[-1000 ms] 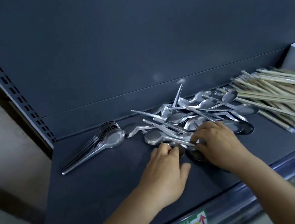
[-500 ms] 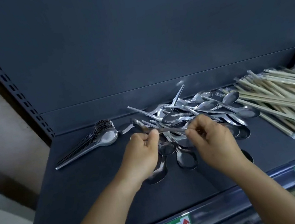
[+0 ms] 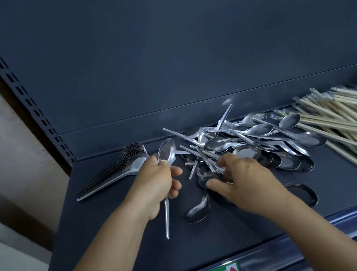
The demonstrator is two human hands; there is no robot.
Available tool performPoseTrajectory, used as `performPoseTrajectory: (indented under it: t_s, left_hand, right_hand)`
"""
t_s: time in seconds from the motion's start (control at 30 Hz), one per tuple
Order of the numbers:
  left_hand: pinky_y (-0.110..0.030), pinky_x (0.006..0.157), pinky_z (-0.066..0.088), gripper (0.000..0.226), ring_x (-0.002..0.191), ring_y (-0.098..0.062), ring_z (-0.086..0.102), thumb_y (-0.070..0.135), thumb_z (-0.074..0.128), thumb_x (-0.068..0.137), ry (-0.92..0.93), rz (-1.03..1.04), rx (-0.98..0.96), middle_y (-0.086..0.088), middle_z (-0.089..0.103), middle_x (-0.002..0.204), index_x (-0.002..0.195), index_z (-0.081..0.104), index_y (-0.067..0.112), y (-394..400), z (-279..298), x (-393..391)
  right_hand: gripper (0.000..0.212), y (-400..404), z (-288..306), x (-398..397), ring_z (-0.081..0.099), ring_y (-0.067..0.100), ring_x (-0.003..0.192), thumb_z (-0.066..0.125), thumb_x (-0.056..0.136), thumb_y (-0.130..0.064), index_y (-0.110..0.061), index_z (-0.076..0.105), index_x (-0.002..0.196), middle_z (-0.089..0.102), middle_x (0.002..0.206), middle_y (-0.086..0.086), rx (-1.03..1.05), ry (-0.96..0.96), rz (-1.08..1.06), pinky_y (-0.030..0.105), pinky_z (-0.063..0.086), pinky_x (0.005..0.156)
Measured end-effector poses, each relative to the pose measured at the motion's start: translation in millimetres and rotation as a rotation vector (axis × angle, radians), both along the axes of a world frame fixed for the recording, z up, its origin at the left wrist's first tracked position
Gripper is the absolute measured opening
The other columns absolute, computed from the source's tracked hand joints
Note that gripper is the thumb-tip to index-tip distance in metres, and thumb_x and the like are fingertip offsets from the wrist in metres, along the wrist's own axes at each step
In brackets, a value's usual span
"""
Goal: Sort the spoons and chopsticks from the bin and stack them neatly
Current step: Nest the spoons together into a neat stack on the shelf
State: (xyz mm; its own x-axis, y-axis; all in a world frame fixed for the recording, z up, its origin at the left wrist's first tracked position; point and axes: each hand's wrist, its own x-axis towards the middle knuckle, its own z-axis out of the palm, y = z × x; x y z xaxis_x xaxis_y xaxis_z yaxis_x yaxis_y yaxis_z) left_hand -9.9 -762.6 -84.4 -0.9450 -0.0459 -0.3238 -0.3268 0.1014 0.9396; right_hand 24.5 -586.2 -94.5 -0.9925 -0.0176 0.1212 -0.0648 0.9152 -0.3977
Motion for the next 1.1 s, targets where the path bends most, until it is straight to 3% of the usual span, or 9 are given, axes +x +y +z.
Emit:
performPoseTrajectory:
  t_s: [0.17, 0.33, 0.47, 0.57, 0.67, 0.77, 0.87, 1.0, 1.1]
  left_hand:
    - [-0.020, 0.041, 0.037, 0.015, 0.046, -0.009, 0.047, 0.028, 0.042, 0.098, 0.035, -0.114, -0.057, -0.002, 0.061, 0.082, 0.092, 0.048, 0.016, -11, 2, 6]
    - [-0.023, 0.050, 0.042, 0.023, 0.055, -0.011, 0.050, 0.031, 0.038, 0.101, 0.118, -0.243, -0.185, 0.003, 0.066, 0.083, 0.099, 0.055, 0.016, -18, 4, 4]
    - [-0.021, 0.061, 0.042, 0.027, 0.061, -0.007, 0.053, 0.030, 0.035, 0.102, 0.186, -0.308, -0.299, 0.009, 0.067, 0.083, 0.098, 0.057, 0.015, -13, 9, 2]
    - [-0.019, 0.061, 0.043, 0.026, 0.067, -0.007, 0.055, 0.022, 0.031, 0.102, 0.161, -0.398, -0.300, 0.005, 0.066, 0.086, 0.096, 0.055, 0.012, -1, 14, 6]
    - [-0.022, 0.057, 0.049, 0.028, 0.062, -0.012, 0.058, 0.016, 0.030, 0.102, 0.082, -0.491, -0.189, -0.003, 0.065, 0.083, 0.096, 0.055, 0.007, 13, 18, 14]
    - [-0.021, 0.046, 0.044, 0.028, 0.048, -0.011, 0.053, 0.023, 0.031, 0.103, 0.012, -0.570, -0.060, -0.006, 0.064, 0.084, 0.102, 0.054, 0.006, 22, 17, 21]
    - [-0.019, 0.041, 0.033, 0.017, 0.039, -0.004, 0.039, 0.019, 0.035, 0.101, 0.029, -0.607, -0.116, -0.002, 0.057, 0.078, 0.094, 0.050, 0.013, 25, 7, 24]
    - [-0.024, 0.050, 0.032, 0.022, 0.048, -0.009, 0.038, 0.020, 0.029, 0.099, 0.138, -0.515, -0.306, 0.004, 0.054, 0.071, 0.084, 0.044, 0.025, 21, -3, 13]
    - [-0.029, 0.057, 0.034, 0.021, 0.056, -0.014, 0.040, 0.022, 0.031, 0.097, 0.198, -0.490, -0.370, 0.003, 0.056, 0.074, 0.080, 0.042, 0.020, 16, -2, 5]
  right_hand:
    - [0.034, -13, -6, -11, 0.060, 0.029, 0.100, 0.054, 0.087, -0.042, -0.018, 0.048, 0.110, 0.068, 0.098, 0.005, 0.002, -0.038, -0.098, 0.033, 0.043, 0.078]
    - [0.015, 7, 6, -10, 0.062, 0.026, 0.085, 0.056, 0.083, -0.019, -0.025, 0.063, 0.095, 0.069, 0.085, 0.000, -0.042, 0.069, -0.135, 0.027, 0.040, 0.068]
    - [0.017, 23, 14, -5, 0.049, 0.008, 0.054, 0.060, 0.082, -0.012, -0.026, 0.062, 0.073, 0.059, 0.057, -0.008, -0.280, 0.140, -0.073, 0.019, 0.035, 0.052]
    - [0.018, 21, 17, -3, 0.047, 0.000, 0.051, 0.063, 0.083, -0.013, -0.027, 0.064, 0.072, 0.059, 0.057, -0.013, -0.542, 0.105, -0.025, 0.013, 0.037, 0.053]
    - [0.017, 13, 13, -3, 0.048, 0.000, 0.052, 0.066, 0.083, -0.014, -0.022, 0.059, 0.069, 0.058, 0.058, -0.013, -0.637, 0.118, -0.068, 0.014, 0.039, 0.055]
    - [0.019, 6, 7, -2, 0.047, 0.000, 0.050, 0.068, 0.081, -0.021, -0.020, 0.054, 0.069, 0.056, 0.054, -0.014, -0.577, 0.150, -0.153, 0.017, 0.040, 0.055]
    - [0.022, 3, 6, 2, 0.052, 0.008, 0.058, 0.071, 0.079, -0.031, -0.020, 0.052, 0.074, 0.058, 0.061, -0.009, -0.463, 0.124, -0.175, 0.026, 0.043, 0.062]
    - [0.038, 10, 3, 19, 0.057, 0.016, 0.082, 0.070, 0.074, -0.049, -0.024, 0.048, 0.093, 0.059, 0.089, -0.007, -0.145, 0.022, -0.182, 0.028, 0.042, 0.070]
    - [0.055, 12, 0, 31, 0.055, 0.021, 0.102, 0.068, 0.073, -0.057, -0.023, 0.044, 0.109, 0.055, 0.111, -0.003, -0.008, -0.095, -0.188, 0.030, 0.042, 0.079]
